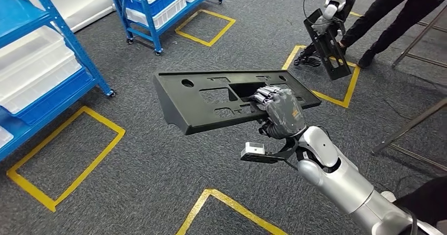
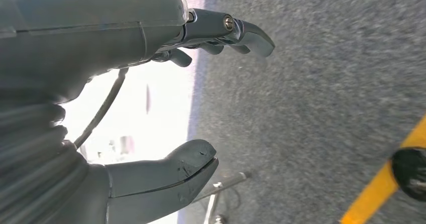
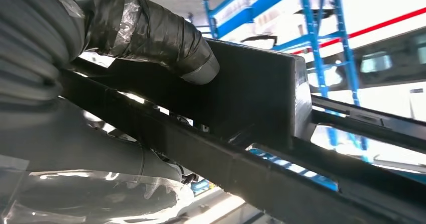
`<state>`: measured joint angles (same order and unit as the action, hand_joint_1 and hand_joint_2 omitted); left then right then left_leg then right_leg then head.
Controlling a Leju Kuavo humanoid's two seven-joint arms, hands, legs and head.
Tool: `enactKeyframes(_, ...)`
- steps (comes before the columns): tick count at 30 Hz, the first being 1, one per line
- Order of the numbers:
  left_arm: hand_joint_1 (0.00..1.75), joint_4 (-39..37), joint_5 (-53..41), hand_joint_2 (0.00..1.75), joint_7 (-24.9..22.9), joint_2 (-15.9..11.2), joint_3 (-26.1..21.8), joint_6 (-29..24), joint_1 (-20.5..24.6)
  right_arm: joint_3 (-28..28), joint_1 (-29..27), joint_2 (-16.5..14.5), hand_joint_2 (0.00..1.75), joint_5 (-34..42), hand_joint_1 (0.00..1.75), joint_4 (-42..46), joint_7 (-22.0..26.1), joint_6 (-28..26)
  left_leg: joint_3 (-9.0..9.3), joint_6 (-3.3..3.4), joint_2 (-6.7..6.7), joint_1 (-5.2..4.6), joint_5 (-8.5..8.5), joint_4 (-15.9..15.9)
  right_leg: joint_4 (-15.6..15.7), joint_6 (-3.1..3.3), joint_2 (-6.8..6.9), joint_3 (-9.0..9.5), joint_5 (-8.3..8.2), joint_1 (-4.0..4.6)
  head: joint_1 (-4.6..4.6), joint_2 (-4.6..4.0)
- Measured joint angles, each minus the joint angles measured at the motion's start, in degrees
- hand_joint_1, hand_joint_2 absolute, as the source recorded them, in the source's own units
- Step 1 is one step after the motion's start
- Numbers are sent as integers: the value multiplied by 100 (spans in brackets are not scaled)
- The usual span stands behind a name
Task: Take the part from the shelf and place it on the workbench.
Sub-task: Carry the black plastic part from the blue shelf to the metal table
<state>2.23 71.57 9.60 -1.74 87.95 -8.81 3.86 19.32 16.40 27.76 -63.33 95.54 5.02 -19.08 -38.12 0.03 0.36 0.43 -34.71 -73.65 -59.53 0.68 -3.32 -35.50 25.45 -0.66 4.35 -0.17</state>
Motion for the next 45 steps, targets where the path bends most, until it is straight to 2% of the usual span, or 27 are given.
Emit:
enactKeyframes(1,0,-4,4,175,-10,9,-6,1,-16,-7,-21,-1,175,-38,175,0,-4,0,128,23,-41,0,208,291,-12,-1,-76,0,1,1,0,0)
enactKeyframes(3,0,-24,6,175,-23,22,-15,1,-30,-10,-32,-1,175,-104,175,0,-44,8,447,83,-337,10,557,1032,-36,-20,-209,-18,-4,-5,1,0)
enactKeyframes(5,0,-43,-1,175,-22,48,-25,0,-22,-22,-35,-3,175,-137,175,1,-97,17,601,113,-579,9,654,1402,-42,-83,-335,-67,-31,-35,1,0)
enactKeyframes(7,0,-52,-27,175,-12,88,-28,0,0,-69,-70,14,175,-139,175,11,-145,25,628,138,-503,-3,676,1466,-7,-181,-485,-104,-84,-66,-1,0)
enactKeyframes(8,0,-56,-45,175,-3,111,-28,2,12,-116,-106,33,175,-131,175,23,-165,26,649,166,-425,1,707,1514,-9,-215,-473,-116,-89,-68,1,0)
enactKeyframes(10,0,-64,-78,175,13,157,-27,8,29,-241,-156,86,175,-109,175,53,-182,33,688,240,-254,19,771,1620,-250,-254,-194,-242,71,-37,8,0)
enactKeyframes(12,0,-69,-104,175,15,176,-26,24,34,-336,-178,113,175,-93,175,67,-178,55,697,284,-77,0,785,1652,-918,-273,166,-565,429,-33,11,0)
enactKeyframes(14,0,-72,-120,175,15,176,-23,43,39,-377,-220,113,175,-90,175,69,-172,89,694,289,103,-17,774,1648,-1463,-309,280,-816,611,-66,9,0)
enactKeyframes(15,0,-72,-121,175,15,175,-21,51,46,-389,-242,113,175,-90,175,68,-169,105,695,281,186,-20,766,1643,-1457,-324,306,-797,553,-85,9,0)
enactKeyframes(16,0,-73,-121,175,15,174,-19,58,54,-401,-257,113,175,-90,175,68,-169,114,697,266,262,-20,754,1634,-1219,-335,345,-654,405,-100,9,0)
enactKeyframes(18,0,-75,-113,175,25,168,-18,84,69,-419,-264,111,175,-94,175,80,-170,129,700,215,395,-31,711,1596,-435,-330,549,-201,102,-99,9,0)
enactKeyframes(20,0,-83,-93,175,52,152,-18,134,71,-419,-269,99,175,-112,175,101,-173,151,709,145,497,-48,665,1565,3,-277,673,35,-1,-61,8,0)
enactKeyframes(23,0,-89,-73,175,91,131,-16,200,77,-395,-293,73,175,-158,175,125,-183,172,763,41,601,-42,624,1561,46,-170,522,28,-12,-34,7,0)
enactKeyframes(25,0,-90,-72,175,101,117,-15,214,68,-387,-298,58,175,-171,175,149,-186,176,679,-15,401,-12,425,1315,97,-88,414,45,-47,-59,6,0)
enactKeyframes(27,0,-90,-70,175,104,111,-15,221,43,-374,-298,32,175,-172,175,167,-186,178,361,-45,103,13,41,624,113,-35,308,39,-64,-62,6,0)
enactKeyframes(28,0,-90,-69,175,106,109,-15,222,32,-362,-303,15,175,-172,175,169,-185,181,169,-53,35,17,-115,239,106,-27,246,27,-65,-51,5,0)
enactKeyframes(29,0,-90,-69,175,108,105,-15,223,23,-347,-310,0,175,-172,175,171,-185,184,27,-55,6,17,-182,-30,95,-23,179,17,-64,-42,5,0)
enactKeyframes(30,0,-91,-68,175,107,102,-14,223,14,-335,-316,-12,175,-171,175,171,-185,186,-19,-49,-6,16,-126,-85,81,-22,105,9,-64,-34,5,0)
enactKeyframes(31,0,-92,-67,175,107,96,-14,224,7,-327,-320,-22,175,-165,175,173,-185,186,50,-34,-26,16,40,95,68,-22,27,6,-63,-29,4,0)
enactKeyframes(32,0,-96,-67,175,105,88,-13,228,-2,-324,-325,-33,175,-152,175,175,-186,181,209,-13,-87,17,271,460,55,-23,-49,6,-62,-28,5,0)
enactKeyframes(34,0,-110,-75,175,95,57,-11,239,-17,-323,-351,-74,175,-101,175,179,-187,159,544,32,-330,22,586,1212,32,-48,-193,-11,-66,-24,7,0)
enactKeyframes(36,0,-122,-100,175,79,23,-8,247,-26,-323,-428,-135,175,-56,175,179,-186,122,669,64,-438,10,638,1492,32,-111,-310,-42,-89,-37,7,0)
enactKeyframes(38,0,-130,-122,175,67,-4,-1,247,-21,-328,-551,-175,175,-45,175,177,-185,84,697,121,-308,2,685,1548,55,-189,-401,-63,-120,-57,5,0)
enactKeyframes(40,0,-137,-132,175,63,-29,9,242,-12,-338,-641,-198,175,-46,175,162,-185,37,733,209,-162,16,755,1648,-101,-224,-192,-153,-11,-39,8,0)
enactKeyframes(42,0,-140,-137,175,61,-44,16,239,-13,-347,-669,-231,175,-49,175,137,-185,-6,741,264,-13,7,787,1702,-673,-233,158,-428,322,-24,10,0)
enactKeyframes(44,0,-143,-138,175,54,-54,17,238,-15,-349,-695,-266,175,-54,175,107,-185,-18,732,277,141,-14,779,1700,-1358,-263,277,-744,605,-54,10,0)
enactKeyframes(45,0,-143,-138,175,50,-56,18,238,-11,-349,-712,-277,175,-57,175,93,-185,-18,732,275,217,-20,771,1697,-1485,-279,297,-793,612,-71,9,0)
